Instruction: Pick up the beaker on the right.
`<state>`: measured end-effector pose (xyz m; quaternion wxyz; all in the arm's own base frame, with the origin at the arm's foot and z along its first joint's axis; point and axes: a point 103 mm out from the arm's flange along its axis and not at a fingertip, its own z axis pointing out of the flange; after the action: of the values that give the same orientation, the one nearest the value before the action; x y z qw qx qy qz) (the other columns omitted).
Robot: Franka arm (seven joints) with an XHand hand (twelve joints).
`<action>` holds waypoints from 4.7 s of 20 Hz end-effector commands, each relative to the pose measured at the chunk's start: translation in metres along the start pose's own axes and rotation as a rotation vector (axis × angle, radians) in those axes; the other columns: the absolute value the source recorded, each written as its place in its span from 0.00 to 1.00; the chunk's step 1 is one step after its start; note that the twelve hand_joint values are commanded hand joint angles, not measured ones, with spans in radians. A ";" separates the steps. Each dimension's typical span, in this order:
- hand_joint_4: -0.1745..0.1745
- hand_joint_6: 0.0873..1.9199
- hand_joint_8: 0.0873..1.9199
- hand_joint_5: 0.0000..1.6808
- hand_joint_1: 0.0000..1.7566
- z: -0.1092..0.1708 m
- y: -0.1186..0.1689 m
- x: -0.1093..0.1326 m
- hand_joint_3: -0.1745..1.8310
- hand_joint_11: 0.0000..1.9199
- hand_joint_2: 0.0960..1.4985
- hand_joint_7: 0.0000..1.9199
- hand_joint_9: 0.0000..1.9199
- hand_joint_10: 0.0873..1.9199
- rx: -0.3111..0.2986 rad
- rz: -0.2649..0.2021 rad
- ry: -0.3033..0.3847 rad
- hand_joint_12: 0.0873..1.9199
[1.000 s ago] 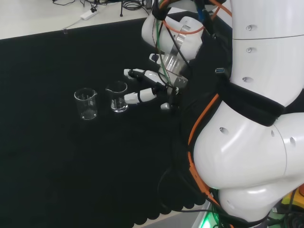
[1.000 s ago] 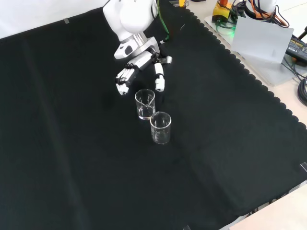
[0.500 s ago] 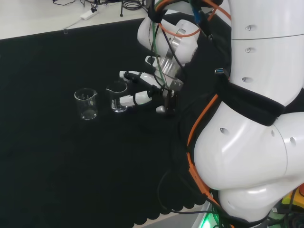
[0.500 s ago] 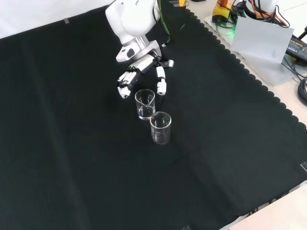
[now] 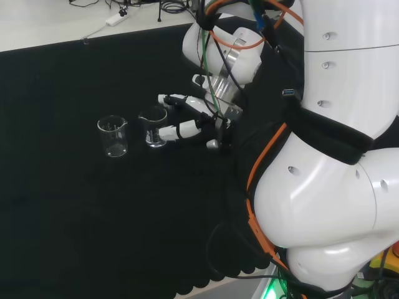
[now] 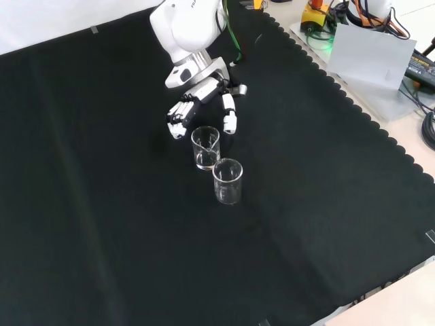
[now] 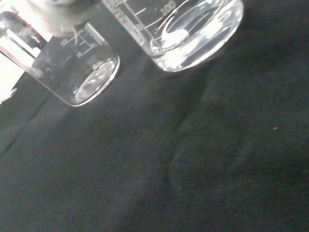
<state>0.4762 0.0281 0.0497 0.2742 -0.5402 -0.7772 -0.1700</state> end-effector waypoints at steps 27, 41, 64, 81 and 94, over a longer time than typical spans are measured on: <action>0.39 0.00 0.24 0.23 0.44 0.024 0.037 0.014 0.27 0.00 0.37 0.13 0.17 0.27 -0.039 0.007 0.029 0.59; 0.39 0.00 0.25 0.25 0.45 0.034 0.046 0.017 0.28 0.00 0.37 0.14 0.18 0.27 -0.039 -0.010 0.052 0.60; 0.39 0.44 0.30 0.41 0.52 0.041 0.059 0.027 0.34 0.15 0.38 0.39 0.46 0.26 -0.137 0.023 0.119 0.65; 0.04 0.22 0.29 0.79 0.69 -0.029 0.064 0.034 0.32 0.73 0.45 0.82 0.84 0.27 -0.192 -0.048 -0.031 0.35; 0.06 0.20 0.28 0.81 0.69 -0.045 0.049 0.045 0.33 0.74 0.44 0.83 0.85 0.25 -0.160 -0.091 -0.040 0.34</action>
<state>0.5260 0.0536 0.1077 0.2057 -0.5335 -0.7850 -0.2385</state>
